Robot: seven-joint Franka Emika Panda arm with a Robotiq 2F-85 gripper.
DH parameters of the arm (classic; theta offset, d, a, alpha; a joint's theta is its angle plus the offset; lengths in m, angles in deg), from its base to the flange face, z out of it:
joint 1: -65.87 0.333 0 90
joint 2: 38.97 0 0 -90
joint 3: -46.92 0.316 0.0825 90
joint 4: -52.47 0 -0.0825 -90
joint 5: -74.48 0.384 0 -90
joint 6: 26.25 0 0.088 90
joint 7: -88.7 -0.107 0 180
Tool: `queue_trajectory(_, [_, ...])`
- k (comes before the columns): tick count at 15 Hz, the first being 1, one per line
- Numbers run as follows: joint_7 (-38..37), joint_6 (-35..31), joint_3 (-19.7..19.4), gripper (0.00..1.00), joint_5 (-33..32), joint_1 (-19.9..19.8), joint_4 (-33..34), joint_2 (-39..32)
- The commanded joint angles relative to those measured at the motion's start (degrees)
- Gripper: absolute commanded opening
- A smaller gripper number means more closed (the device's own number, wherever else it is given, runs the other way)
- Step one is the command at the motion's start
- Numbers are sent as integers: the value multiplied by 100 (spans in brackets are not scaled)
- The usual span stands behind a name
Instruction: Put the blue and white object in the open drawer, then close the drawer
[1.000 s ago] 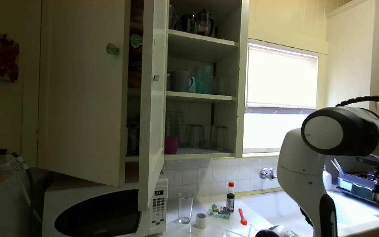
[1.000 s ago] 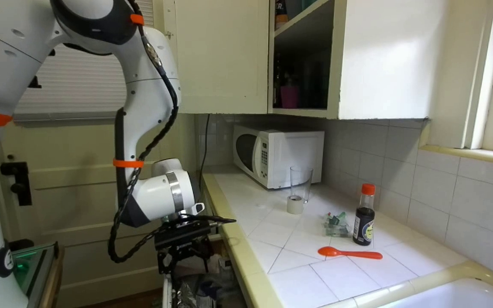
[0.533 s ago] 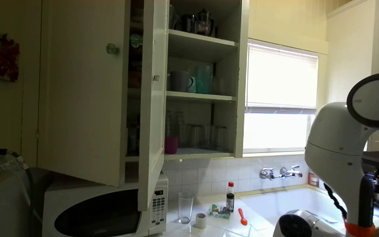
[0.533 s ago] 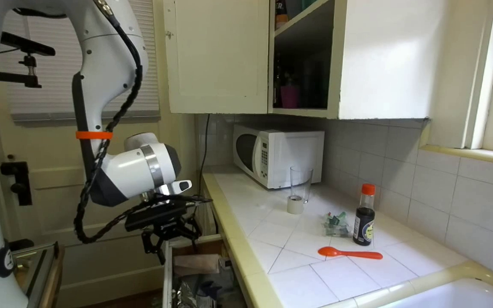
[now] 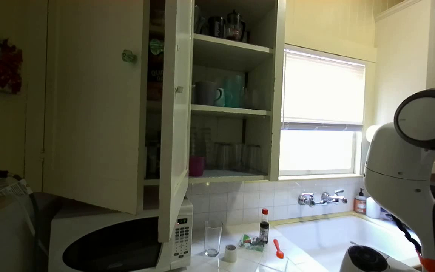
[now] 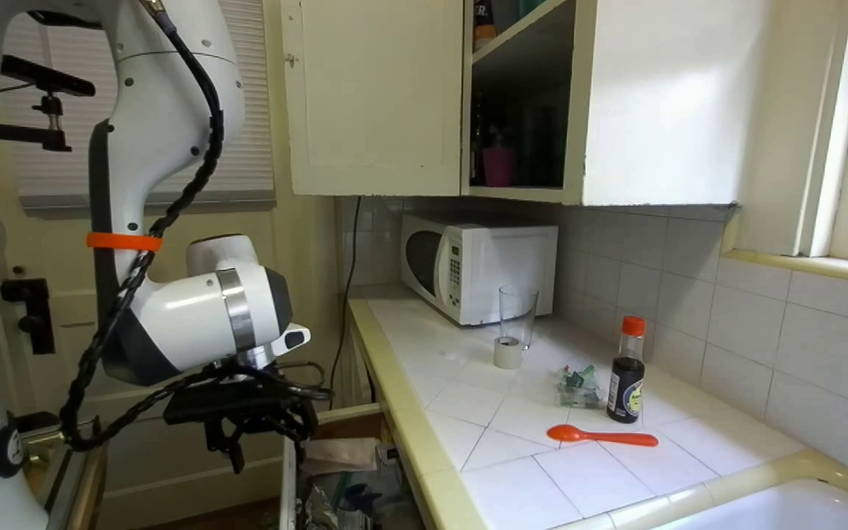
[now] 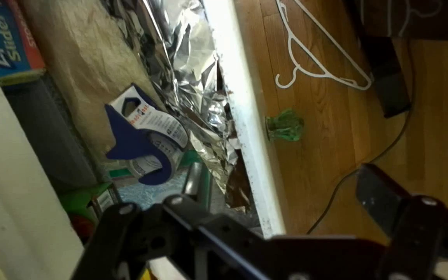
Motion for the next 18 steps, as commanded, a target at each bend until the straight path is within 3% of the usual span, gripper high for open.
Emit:
queue_trajectory(1, [-1481, 41, -152, 100, -636, -118, 17, 284])
queue_trajectory(5, [-2902, 365, -216, 100, -732, -27, -40, 356])
queue_trajectory(9, [-4281, 831, -241, 100, -607, 278, 45, -101])
queue_trajectory(10, [-3642, 496, -175, 100, -592, 10, 48, 160])
queue_trajectory(14, [-4156, 620, -230, 100, -381, 150, 133, -108])
queue_trajectory(18, [-4609, 389, -456, 100, -47, -125, 142, 496])
